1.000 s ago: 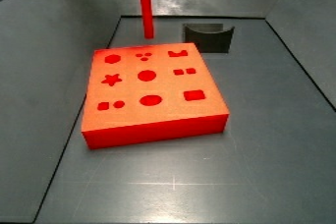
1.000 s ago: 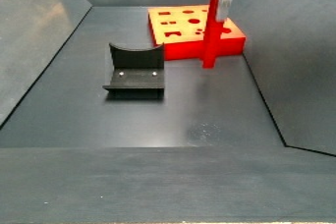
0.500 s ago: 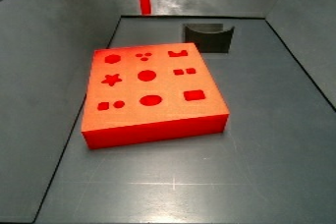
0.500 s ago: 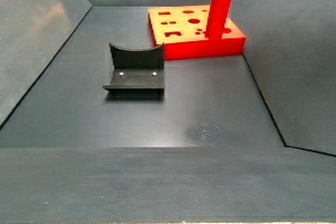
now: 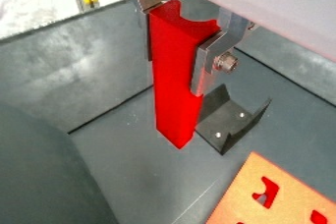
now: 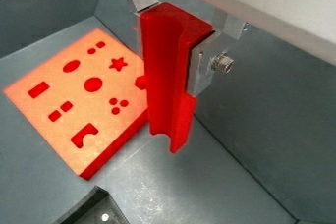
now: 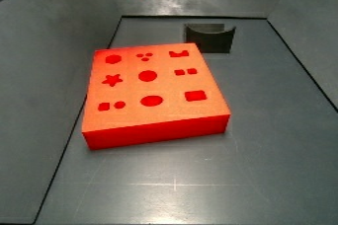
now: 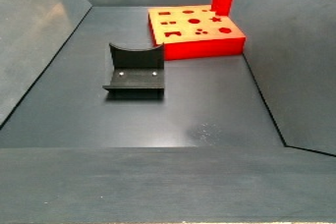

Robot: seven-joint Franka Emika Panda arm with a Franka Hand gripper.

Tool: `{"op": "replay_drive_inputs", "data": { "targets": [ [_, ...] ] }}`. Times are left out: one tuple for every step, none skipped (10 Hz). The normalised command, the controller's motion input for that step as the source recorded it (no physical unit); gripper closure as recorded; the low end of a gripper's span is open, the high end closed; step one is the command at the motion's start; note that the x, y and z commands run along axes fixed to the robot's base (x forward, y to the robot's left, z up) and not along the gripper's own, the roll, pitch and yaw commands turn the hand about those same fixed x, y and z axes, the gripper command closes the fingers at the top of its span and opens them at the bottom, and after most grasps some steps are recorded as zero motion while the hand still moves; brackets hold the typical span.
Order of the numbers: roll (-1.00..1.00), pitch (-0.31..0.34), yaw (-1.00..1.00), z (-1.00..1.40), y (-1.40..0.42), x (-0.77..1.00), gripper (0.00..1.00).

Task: Pick up the arch object. Move up. Rotate the arch object. Move to above the board. Insert the arch object.
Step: Move to above the board.

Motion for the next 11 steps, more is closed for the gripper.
{"op": "replay_drive_inputs", "data": {
  "targets": [
    [-0.09, 0.079, 0.01, 1.0, -0.04, -0.02, 1.0],
    [-0.1, 0.075, 0.0, 1.0, -0.04, -0.02, 1.0],
    [-0.1, 0.074, 0.0, 1.0, -0.04, -0.02, 1.0],
    [-0.11, 0.074, -0.01, 0.97, -0.03, -0.01, 1.0],
    [-0.11, 0.076, -0.01, 0.78, -0.02, 0.0, 1.0],
    [-0.12, 0.073, -0.01, 0.63, -0.01, 0.0, 1.0],
    [-0.12, 0.073, -0.02, 0.43, 0.0, 0.0, 1.0],
    [-0.12, 0.074, -0.02, 0.33, 0.01, 0.0, 1.0],
    [-0.04, 0.085, 1.0, -0.16, -1.0, 0.31, 1.0],
    [-0.02, 0.085, 1.0, -0.19, -1.0, 0.32, 1.0],
    [-0.02, 0.084, 1.0, -0.18, -1.0, 0.33, 1.0]
  ]
}}
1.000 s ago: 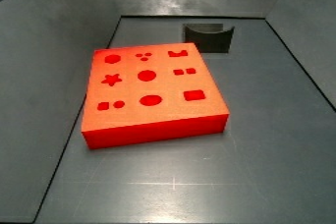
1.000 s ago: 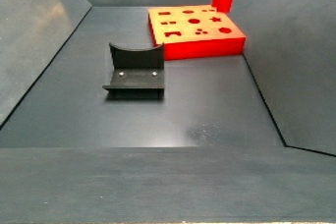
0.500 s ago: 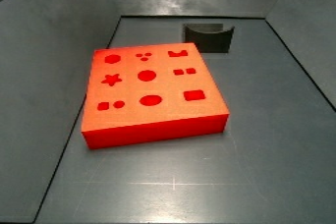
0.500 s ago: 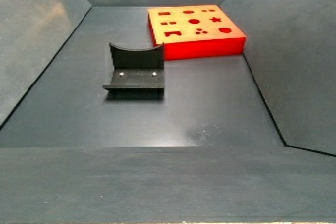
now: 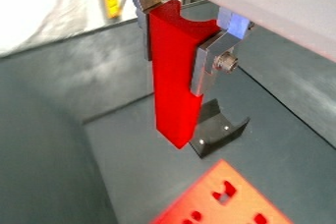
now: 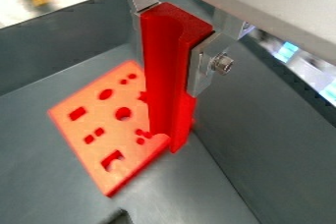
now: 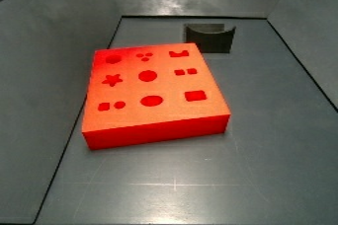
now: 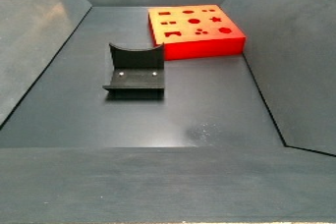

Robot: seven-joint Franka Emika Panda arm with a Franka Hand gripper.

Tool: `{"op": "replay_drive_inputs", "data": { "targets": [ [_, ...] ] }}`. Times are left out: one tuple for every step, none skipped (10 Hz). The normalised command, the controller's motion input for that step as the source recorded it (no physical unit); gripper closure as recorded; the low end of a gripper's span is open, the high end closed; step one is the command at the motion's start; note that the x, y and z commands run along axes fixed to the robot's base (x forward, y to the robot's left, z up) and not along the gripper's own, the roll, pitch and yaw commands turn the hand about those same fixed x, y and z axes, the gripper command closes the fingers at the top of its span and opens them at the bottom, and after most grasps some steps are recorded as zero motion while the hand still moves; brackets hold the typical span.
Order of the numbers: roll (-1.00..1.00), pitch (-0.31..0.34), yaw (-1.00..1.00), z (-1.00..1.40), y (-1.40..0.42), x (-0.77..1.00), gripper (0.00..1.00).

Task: Pick up the arch object. Move up. Rotate the arch object. Move to above the board. Insert the arch object.
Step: Move to above the board.

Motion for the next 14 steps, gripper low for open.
{"op": "replay_drive_inputs", "data": {
  "targets": [
    [-0.03, 0.087, 1.0, -0.18, -1.0, 0.34, 1.0],
    [-0.03, 0.086, 1.0, -0.18, -1.0, 0.35, 1.0],
    [-0.03, 0.085, 1.0, -0.17, -1.0, 0.36, 1.0],
    [-0.04, 0.085, 1.0, -0.17, -1.0, 0.37, 1.0],
    [-0.03, 0.086, 1.0, -0.17, -1.0, 0.38, 1.0],
    [-0.03, 0.086, 1.0, -0.17, -1.0, 0.41, 1.0],
    [-0.02, 0.087, 1.0, -0.16, -0.97, 0.44, 1.0],
    [-0.01, 0.088, 1.0, -0.12, -0.69, 0.36, 1.0],
    [0.0, 0.092, 1.0, -0.07, -0.42, 0.27, 1.0],
    [0.0, 0.097, 1.0, -0.02, -0.25, 0.17, 1.0],
    [0.01, 0.101, 1.0, 0.0, -0.16, 0.1, 1.0],
    [0.02, 0.11, 1.0, 0.0, -0.11, 0.08, 1.0],
    [0.03, 0.145, 1.0, 0.0, -0.06, 0.09, 1.0],
    [0.04, 0.163, 1.0, 0.0, -0.05, 0.09, 1.0]
  ]
}}
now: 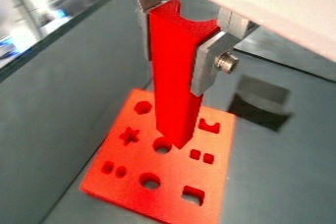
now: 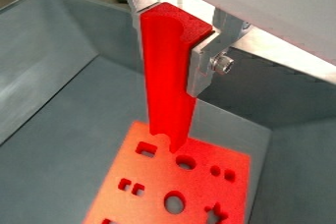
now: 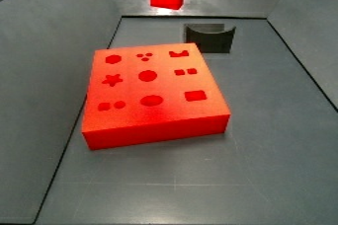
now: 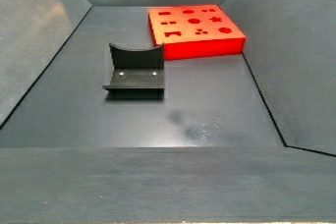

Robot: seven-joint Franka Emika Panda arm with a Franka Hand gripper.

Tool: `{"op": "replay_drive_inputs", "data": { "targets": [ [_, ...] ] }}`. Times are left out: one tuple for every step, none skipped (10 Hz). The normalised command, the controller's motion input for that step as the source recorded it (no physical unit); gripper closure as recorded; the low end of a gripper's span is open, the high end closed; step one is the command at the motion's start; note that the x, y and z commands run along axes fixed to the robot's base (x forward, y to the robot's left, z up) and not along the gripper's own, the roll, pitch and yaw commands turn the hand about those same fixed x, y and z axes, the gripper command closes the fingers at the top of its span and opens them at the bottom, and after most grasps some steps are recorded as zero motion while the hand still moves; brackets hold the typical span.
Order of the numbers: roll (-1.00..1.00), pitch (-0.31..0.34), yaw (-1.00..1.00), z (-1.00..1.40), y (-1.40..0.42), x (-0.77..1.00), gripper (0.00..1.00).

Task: Pick up the arch object. Move up. Rotate the arch object. Move to above the board. Insert the arch object.
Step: Move to above the board, then insert the arch object.

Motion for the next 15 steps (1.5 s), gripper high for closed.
{"op": "replay_drive_inputs", "data": {
  "targets": [
    [0.06, 0.203, 1.0, 0.01, -0.04, 0.09, 1.0],
    [0.06, 0.189, 0.67, 0.02, -0.04, 0.08, 1.0],
    [0.07, 0.16, 0.35, 0.02, -0.04, 0.08, 1.0],
    [0.07, 0.146, 0.25, 0.02, -0.03, 0.07, 1.0],
    [0.0, -0.034, 0.0, 0.19, 0.0, -0.15, 1.0],
    [0.03, -0.011, 0.0, 0.0, -0.02, -0.03, 1.0],
    [0.0, 0.0, 0.0, 0.0, 0.02, 0.0, 1.0],
    [0.17, 0.039, 0.42, -0.39, 0.31, 0.23, 1.0],
    [0.13, 0.0, 0.55, -0.69, 0.44, 0.17, 1.0],
    [0.12, -0.04, 0.56, -0.86, 0.49, 0.0, 1.0],
    [0.09, -0.111, 0.58, -1.0, 0.51, 0.0, 1.0],
    [0.07, -0.117, 0.6, -1.0, 0.5, 0.0, 1.0],
    [0.08, -0.049, 0.54, -1.0, 0.53, 0.07, 1.0],
    [0.08, -0.013, 0.41, -0.94, 0.61, 0.14, 1.0],
    [0.0, -0.099, 0.31, -0.93, 0.68, 0.0, 1.0]
  ]
}}
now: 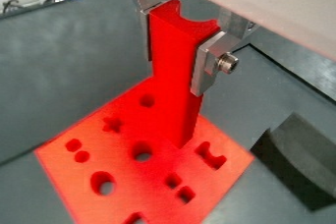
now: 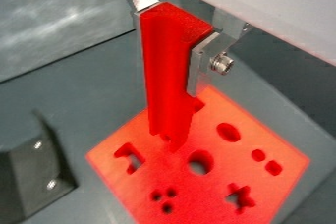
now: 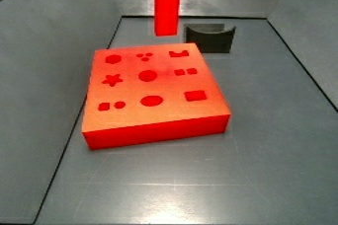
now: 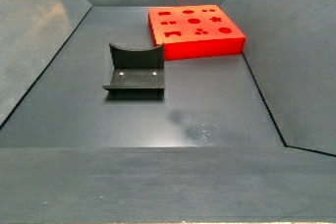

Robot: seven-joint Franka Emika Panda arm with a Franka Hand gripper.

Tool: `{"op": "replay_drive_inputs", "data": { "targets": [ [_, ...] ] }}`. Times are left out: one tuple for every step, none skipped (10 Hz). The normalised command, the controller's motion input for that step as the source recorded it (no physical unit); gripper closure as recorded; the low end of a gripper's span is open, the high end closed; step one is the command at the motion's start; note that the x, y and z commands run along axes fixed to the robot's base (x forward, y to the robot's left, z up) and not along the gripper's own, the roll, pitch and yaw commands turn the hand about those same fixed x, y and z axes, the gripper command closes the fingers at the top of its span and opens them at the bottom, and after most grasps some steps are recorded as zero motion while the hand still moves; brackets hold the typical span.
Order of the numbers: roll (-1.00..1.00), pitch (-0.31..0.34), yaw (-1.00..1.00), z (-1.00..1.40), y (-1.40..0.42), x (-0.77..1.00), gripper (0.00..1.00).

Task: Pick up the arch object. Move up. Rotate the arch object. Move to above the board. Insert the arch object.
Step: Insert the arch object.

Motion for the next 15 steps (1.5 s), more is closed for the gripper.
{"op": "replay_drive_inputs", "data": {
  "targets": [
    [-0.03, -0.099, 0.27, -0.89, 0.56, 0.04, 1.0],
    [-0.01, 0.0, 0.01, -0.72, 0.29, 0.15, 1.0],
    [0.0, 0.0, -0.17, -0.42, 0.01, 0.12, 1.0],
    [0.0, 0.0, -0.2, -0.33, 0.0, 0.03, 1.0],
    [0.0, 0.0, -0.13, -0.32, 0.08, 0.12, 1.0],
    [0.0, 0.0, -0.11, -0.24, 0.19, 0.15, 1.0],
    [0.0, 0.011, -0.02, -0.12, 0.23, 0.19, 1.0],
    [-0.05, 0.034, 0.0, -0.01, 0.22, 0.42, 1.0],
    [-0.08, 0.027, -0.04, -0.04, 0.16, 0.45, 1.0],
    [-0.09, 0.026, -0.14, -0.05, 0.13, 0.43, 1.0],
    [-0.04, 0.006, -0.09, -0.08, 0.15, 0.19, 1.0],
    [-0.04, 0.0, 0.0, -0.19, 0.11, 0.0, 1.0],
    [-0.05, -0.013, 0.0, -0.22, 0.04, 0.0, 1.0],
    [-0.05, -0.017, 0.01, -0.23, 0.0, -0.03, 1.0],
    [-0.07, -0.04, 0.0, -0.24, 0.0, -0.17, 1.0]
  ]
}}
